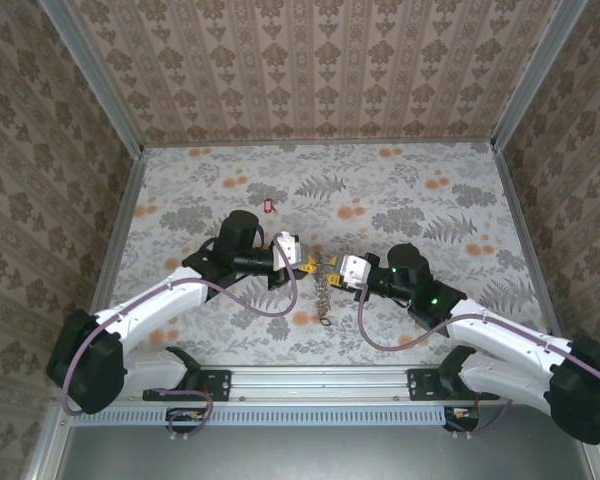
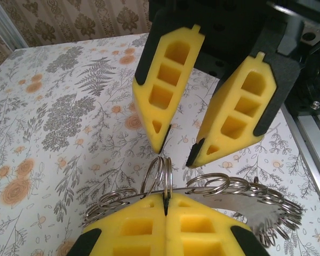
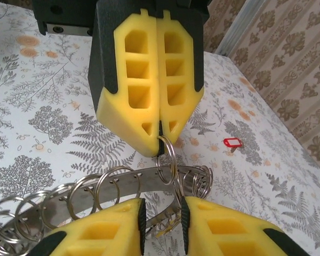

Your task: Put the keys on the keyring

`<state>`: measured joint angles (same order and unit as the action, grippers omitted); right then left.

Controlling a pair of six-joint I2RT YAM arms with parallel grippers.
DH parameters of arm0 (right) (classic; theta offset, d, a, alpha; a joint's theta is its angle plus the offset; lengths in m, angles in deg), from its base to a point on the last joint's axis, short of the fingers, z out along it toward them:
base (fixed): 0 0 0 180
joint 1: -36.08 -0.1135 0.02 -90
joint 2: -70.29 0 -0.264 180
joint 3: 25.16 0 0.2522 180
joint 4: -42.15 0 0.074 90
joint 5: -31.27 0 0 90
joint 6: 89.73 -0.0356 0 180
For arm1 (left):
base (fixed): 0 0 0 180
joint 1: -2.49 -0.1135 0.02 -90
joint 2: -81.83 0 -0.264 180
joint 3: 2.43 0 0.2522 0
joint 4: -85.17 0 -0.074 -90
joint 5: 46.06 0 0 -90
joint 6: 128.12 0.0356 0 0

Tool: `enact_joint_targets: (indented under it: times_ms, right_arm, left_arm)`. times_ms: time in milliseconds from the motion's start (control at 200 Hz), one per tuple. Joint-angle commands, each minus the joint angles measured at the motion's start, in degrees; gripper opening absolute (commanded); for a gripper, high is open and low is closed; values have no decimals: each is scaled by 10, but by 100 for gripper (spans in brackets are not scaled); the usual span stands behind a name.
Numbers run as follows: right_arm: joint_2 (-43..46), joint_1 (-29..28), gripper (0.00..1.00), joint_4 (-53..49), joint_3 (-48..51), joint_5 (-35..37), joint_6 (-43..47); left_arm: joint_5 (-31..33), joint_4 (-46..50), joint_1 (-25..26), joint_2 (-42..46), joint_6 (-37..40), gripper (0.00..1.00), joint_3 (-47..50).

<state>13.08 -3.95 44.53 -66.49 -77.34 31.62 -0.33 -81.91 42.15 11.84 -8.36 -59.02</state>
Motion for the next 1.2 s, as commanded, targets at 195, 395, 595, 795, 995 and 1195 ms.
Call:
enact_joint_targets:
  times_ms: [195, 395, 595, 795, 995, 1195]
  right_arm:
    - [-16, -2, 21, 18, -8, -28, -7]
    - [-4, -1, 35, 43, 9, 24, -6]
    - [9, 9, 36, 33, 16, 22, 6]
    - [6, 9, 37, 25, 11, -25, 7]
    - [-3, 8, 33, 26, 4, -23, 18]
    - [-17, 8, 27, 29, -11, -29, 21]
  left_arm:
    - [-30, -12, 3, 6, 7, 0, -14]
    - [-36, 6, 4, 6, 19, 0, -19]
    - [-63, 19, 5, 7, 24, 0, -28]
    - [-70, 35, 5, 1, 33, 0, -40]
    - [-75, 39, 5, 2, 32, 0, -40]
    - [-79, 42, 5, 3, 34, 0, -40]
